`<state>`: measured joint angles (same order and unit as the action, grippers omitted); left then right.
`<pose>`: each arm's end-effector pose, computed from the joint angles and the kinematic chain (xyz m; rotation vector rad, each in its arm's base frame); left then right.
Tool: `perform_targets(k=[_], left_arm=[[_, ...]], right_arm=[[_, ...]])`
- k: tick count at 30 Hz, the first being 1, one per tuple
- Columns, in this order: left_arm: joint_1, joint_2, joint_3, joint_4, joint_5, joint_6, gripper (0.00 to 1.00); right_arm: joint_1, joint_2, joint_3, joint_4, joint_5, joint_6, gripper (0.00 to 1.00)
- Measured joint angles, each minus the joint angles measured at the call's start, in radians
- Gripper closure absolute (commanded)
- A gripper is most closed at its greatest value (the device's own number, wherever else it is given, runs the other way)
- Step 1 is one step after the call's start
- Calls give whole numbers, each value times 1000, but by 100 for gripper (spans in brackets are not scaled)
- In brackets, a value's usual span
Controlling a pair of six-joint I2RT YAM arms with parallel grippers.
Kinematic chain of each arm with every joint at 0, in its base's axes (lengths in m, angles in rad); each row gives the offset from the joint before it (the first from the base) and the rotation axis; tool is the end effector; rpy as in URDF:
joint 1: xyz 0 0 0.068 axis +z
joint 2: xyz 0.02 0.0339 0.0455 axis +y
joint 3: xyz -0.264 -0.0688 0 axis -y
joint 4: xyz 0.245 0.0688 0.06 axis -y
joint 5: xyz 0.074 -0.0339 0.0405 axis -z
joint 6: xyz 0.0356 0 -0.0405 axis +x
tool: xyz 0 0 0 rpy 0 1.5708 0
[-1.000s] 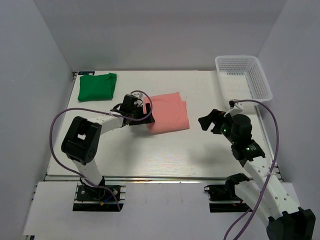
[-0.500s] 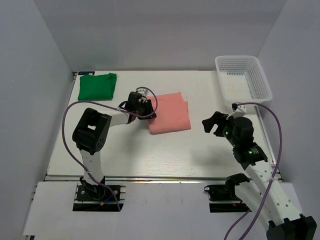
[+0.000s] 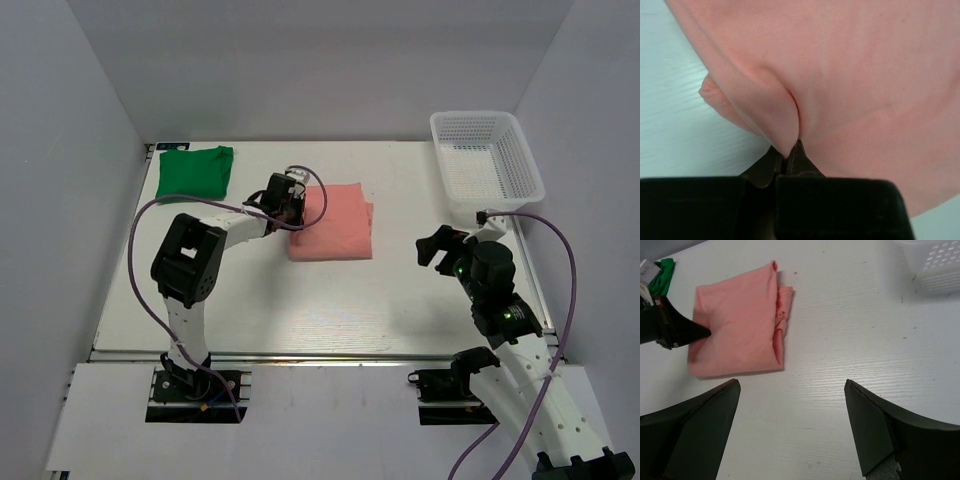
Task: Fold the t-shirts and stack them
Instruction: Put the neatly folded tshirt into the corner of the board with the left arm
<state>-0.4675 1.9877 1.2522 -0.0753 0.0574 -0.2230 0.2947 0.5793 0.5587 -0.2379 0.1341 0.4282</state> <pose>0.3778 -0.1930 0.1556 0.3222 2.3949 -0.3919 0.1458 0.0393 0.2850 0.2179 1.8312 0.3858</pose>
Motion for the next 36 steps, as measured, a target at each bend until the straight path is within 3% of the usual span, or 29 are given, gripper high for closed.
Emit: perform_targets(k=[8, 19, 36], left_arm=[[39, -106, 75, -101, -203, 245, 100], [117, -142, 202, -102, -336, 571, 100], [296, -137, 400, -39, -436, 733, 100]], right_arm=[[0, -10, 0, -26, 86, -2, 10], [0, 9, -1, -46, 171, 2, 10], [0, 101, -1, -46, 210, 31, 10]])
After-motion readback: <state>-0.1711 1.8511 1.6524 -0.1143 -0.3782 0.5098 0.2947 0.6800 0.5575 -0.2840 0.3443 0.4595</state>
